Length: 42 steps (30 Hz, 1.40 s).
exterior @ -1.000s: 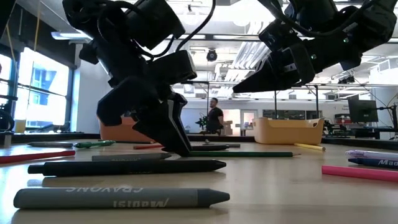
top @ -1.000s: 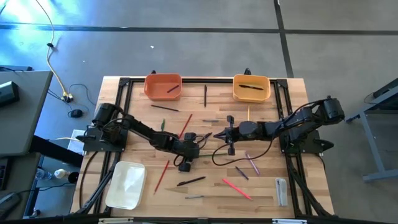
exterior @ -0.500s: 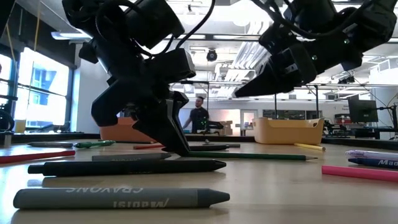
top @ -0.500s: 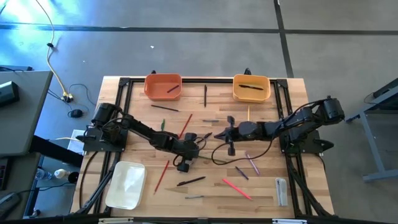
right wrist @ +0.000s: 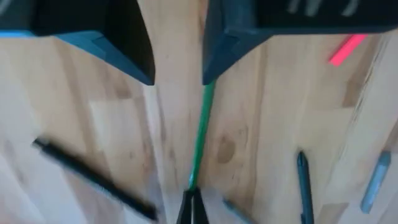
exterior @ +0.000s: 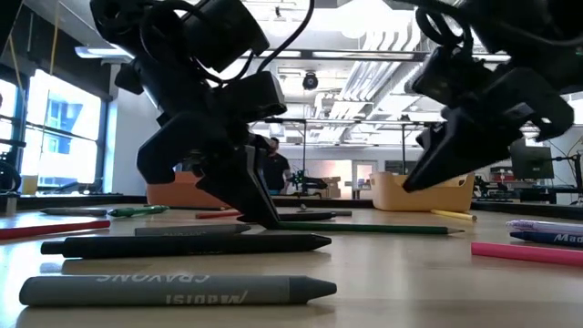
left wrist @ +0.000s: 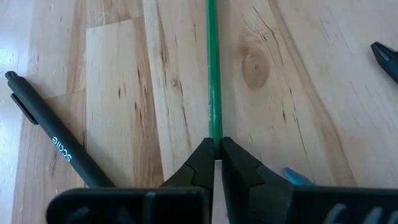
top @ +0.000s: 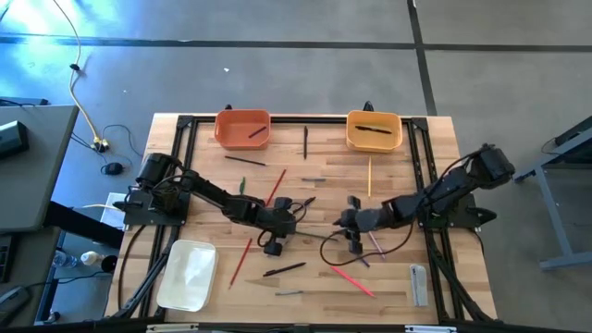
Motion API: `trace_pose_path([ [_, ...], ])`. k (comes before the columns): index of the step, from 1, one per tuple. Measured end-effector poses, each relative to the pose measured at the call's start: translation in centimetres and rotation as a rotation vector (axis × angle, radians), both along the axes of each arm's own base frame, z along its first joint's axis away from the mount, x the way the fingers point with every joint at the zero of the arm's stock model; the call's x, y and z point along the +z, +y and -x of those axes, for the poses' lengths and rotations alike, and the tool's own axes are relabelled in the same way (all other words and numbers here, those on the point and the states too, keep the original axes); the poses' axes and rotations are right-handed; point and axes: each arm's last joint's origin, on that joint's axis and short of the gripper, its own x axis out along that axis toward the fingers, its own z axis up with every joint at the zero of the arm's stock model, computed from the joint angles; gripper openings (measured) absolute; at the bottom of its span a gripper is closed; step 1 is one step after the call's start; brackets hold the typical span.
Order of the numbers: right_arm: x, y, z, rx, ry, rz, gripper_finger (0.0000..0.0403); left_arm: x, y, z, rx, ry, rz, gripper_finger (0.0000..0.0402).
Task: Sort crayons/erasers/pens/pencils in bins
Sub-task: Put the green colored pencil into the white bin
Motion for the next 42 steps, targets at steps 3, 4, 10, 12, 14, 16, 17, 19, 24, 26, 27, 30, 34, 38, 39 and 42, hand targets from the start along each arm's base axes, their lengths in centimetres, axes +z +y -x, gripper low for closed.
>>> trace_pose_path([
  [3,-0.1,0.5,0.2,0.000,0.012,-0.022,0.0153,0.0,0.1,-0.1,0.015,-0.009,0.011,0.0001],
  [4,-0.1,0.7,0.3,0.001,0.015,-0.034,0.0156,0.0,0.1,-0.1,0.018,-0.013,0.013,0.0001],
  [10,-0.7,1.4,1.1,-0.019,0.093,-0.049,0.0146,0.0,0.1,-0.2,0.027,-0.024,0.020,0.0000],
  [12,-0.8,1.4,1.3,-0.042,0.106,-0.038,0.0140,0.1,0.1,-0.2,0.032,-0.025,0.023,0.0000],
  [14,-0.9,1.4,1.4,-0.053,0.112,-0.032,0.0135,0.1,0.1,-0.2,0.032,-0.027,0.024,0.0000],
  [16,-0.9,1.4,1.4,-0.053,0.111,-0.033,0.0131,0.1,0.1,-0.2,0.033,-0.028,0.024,0.0000],
  [17,-0.9,1.4,1.4,-0.051,0.111,-0.030,0.0130,0.1,0.1,-0.2,0.033,-0.030,0.024,0.0000],
  [19,-0.9,1.4,1.4,-0.045,0.110,-0.024,0.0128,0.1,0.1,-0.2,0.036,-0.032,0.027,0.0000],
  [24,-0.9,1.4,1.4,-0.044,0.111,-0.022,0.0128,0.2,0.4,-0.3,0.046,-0.040,0.030,0.0001],
  [26,-1.0,1.4,1.4,-0.043,0.120,-0.017,0.0128,0.2,0.6,-0.4,0.051,-0.043,0.032,0.0001],
  [27,-1.3,1.4,1.4,-0.044,0.132,-0.011,0.0128,0.2,0.6,-0.4,0.053,-0.044,0.034,0.0001],
  [30,-2.2,1.4,1.4,-0.051,0.162,0.006,0.0128,0.2,0.8,-0.4,0.055,-0.046,0.033,0.0001],
  [34,-2.7,1.5,1.0,-0.061,0.152,0.016,0.0128,0.2,0.8,-0.4,0.057,-0.047,0.035,0.0001],
  [38,-2.7,1.4,1.0,-0.066,0.147,0.019,0.0124,0.2,0.7,-0.4,0.051,-0.047,0.049,0.0001],
  [39,-2.7,1.4,1.0,-0.067,0.147,0.019,0.0120,0.2,0.7,-0.4,0.048,-0.047,0.053,0.0001],
  [42,-2.7,1.3,0.9,-0.081,0.151,0.012,0.0095,0.2,0.7,-0.4,0.047,-0.048,0.054,0.0000],
])
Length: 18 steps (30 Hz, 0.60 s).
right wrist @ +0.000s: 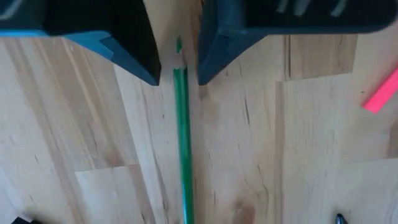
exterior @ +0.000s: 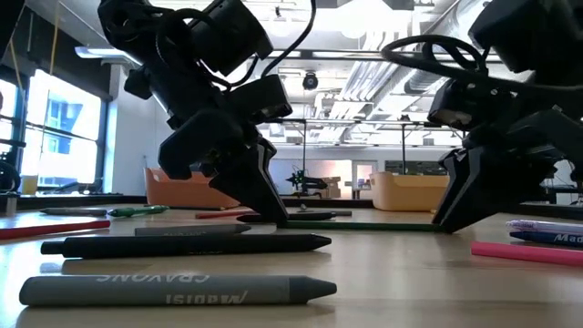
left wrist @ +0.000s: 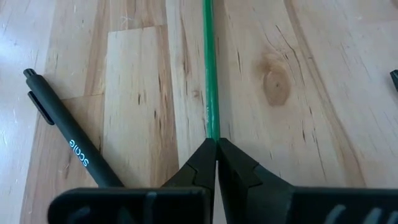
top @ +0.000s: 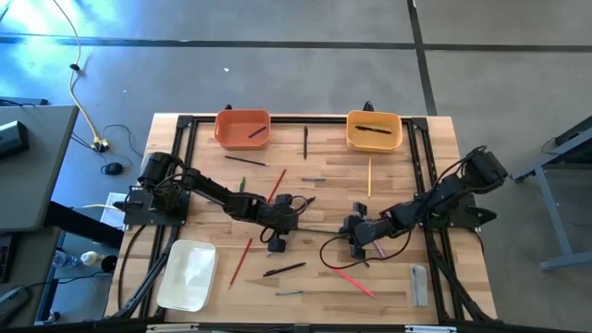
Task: Sort crayons/erasers/pens/pencils in bins
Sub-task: Put the green colored pencil into the white bin
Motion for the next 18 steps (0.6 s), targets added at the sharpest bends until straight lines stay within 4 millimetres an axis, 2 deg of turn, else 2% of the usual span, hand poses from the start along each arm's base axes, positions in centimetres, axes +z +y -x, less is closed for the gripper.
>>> trace_pose_path([
  [7,-0.1,-0.2,0.0,0.000,0.009,0.010,0.0012,0.4,0.0,0.2,-0.011,0.010,-0.007,0.0012],
  [10,-0.1,-0.2,0.0,0.001,0.009,0.011,0.0008,1.2,0.1,0.7,-0.026,0.036,-0.030,0.0029],
  [15,0.0,-0.1,-0.1,0.008,-0.014,0.005,0.0010,4.2,0.2,1.7,-0.020,0.012,-0.061,0.0060],
  [18,0.2,0.0,-0.3,0.031,-0.040,0.008,0.0004,5.2,0.1,2.2,-0.028,0.007,-0.086,0.0080],
])
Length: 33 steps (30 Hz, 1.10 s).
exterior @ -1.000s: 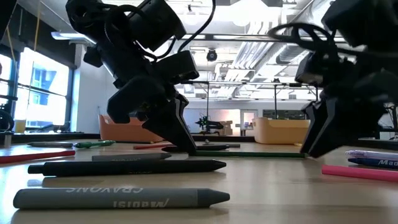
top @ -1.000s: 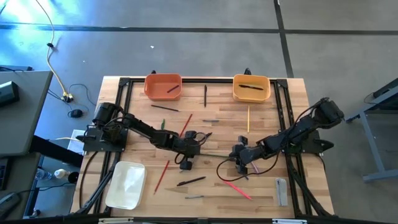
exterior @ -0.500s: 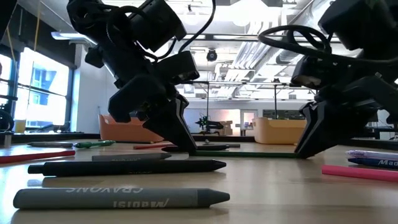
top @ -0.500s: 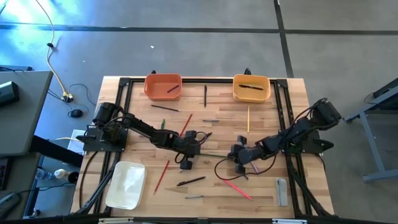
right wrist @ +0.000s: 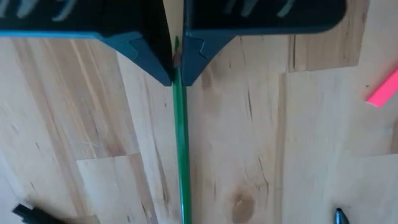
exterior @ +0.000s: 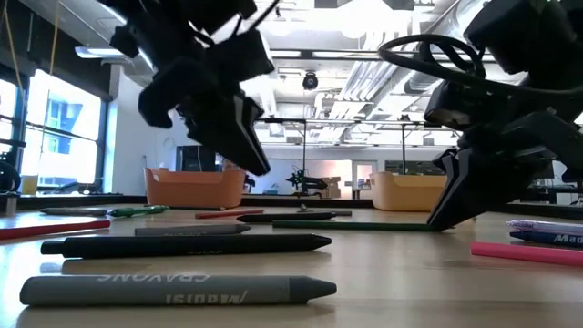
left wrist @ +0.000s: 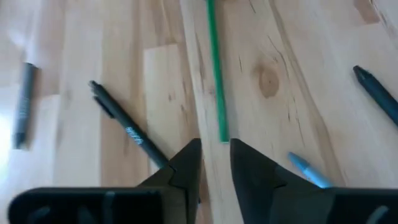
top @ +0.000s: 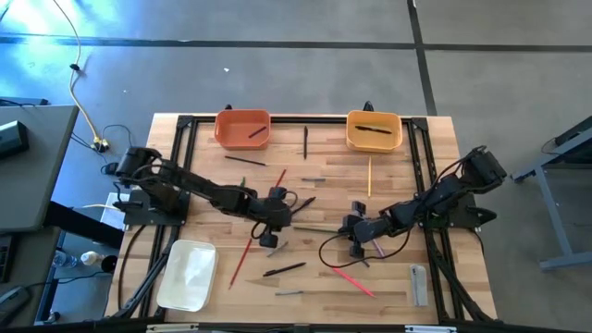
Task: Sort crayons/erasers/pens/pencils in bins
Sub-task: Put the green colored pencil into the white bin
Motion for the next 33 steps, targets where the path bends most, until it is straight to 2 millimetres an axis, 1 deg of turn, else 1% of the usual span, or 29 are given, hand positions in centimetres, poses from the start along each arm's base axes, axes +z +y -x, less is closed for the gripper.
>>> trace_pose_path([
  [3,0.1,0.1,-0.1,0.010,-0.017,-0.004,0.0003,0.4,-0.3,0.0,-0.028,-0.014,-0.022,0.0100],
  [9,0.3,0.1,-0.4,-0.006,-0.057,0.016,0.0003,-0.9,-1.1,-0.1,-0.066,0.035,-0.054,0.0136],
  [13,0.5,0.1,-0.5,-0.013,-0.078,0.022,0.0003,-1.5,-1.2,-0.3,-0.066,0.045,-0.061,0.0150],
  [19,0.8,0.2,-0.7,-0.003,-0.120,0.026,0.0003,-1.6,-1.1,-0.4,-0.045,0.034,-0.097,0.0156],
  [33,1.2,0.3,-1.0,0.015,-0.166,0.030,0.0003,-1.6,-1.1,-0.4,-0.063,0.038,-0.059,0.0156],
])
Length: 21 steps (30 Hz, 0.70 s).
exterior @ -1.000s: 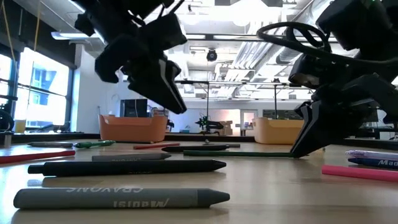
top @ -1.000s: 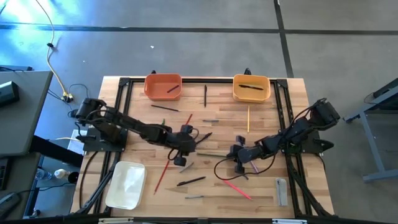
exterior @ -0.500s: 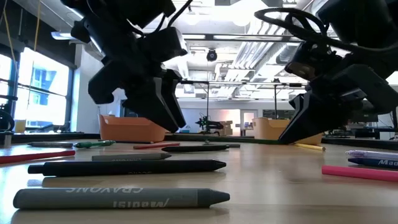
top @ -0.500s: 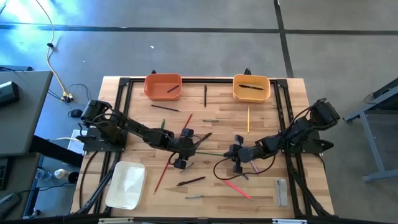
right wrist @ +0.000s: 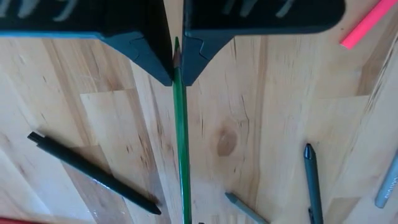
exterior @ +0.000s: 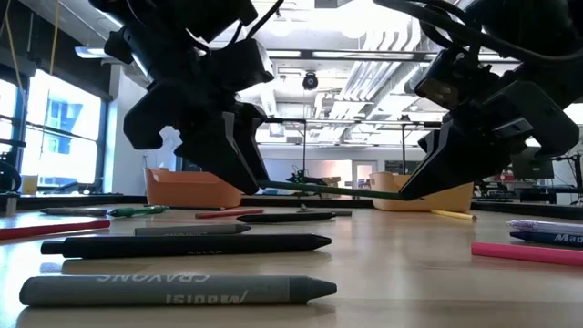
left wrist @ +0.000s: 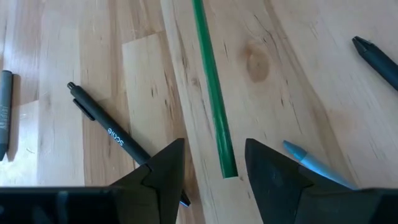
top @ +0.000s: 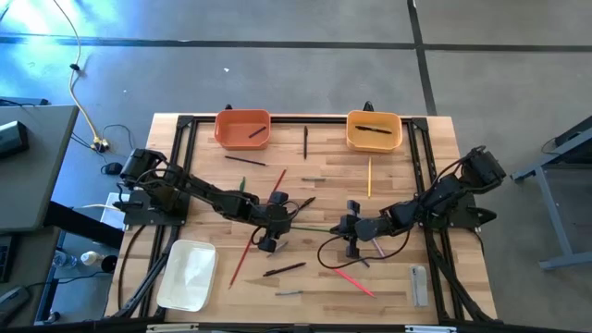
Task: Sort crayons/erasers/pens/pencils in bins
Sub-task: Put the green colored pencil into the white bin
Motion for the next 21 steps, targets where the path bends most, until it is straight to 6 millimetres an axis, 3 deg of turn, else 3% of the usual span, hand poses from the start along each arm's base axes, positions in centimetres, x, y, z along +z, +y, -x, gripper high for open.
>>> trace_pose_path([
  [4,0.00,0.00,0.00,0.000,0.000,0.000,0.0003,0.00,0.00,0.00,0.000,0.000,0.000,0.0138],
  [15,0.06,0.01,-0.04,0.000,-0.007,-0.002,0.0003,-0.04,0.00,0.06,-0.015,0.010,-0.009,0.0040],
  [21,0.16,0.08,-0.10,0.015,-0.016,0.005,0.0003,-0.08,0.07,0.11,-0.010,0.017,-0.019,0.0012],
])
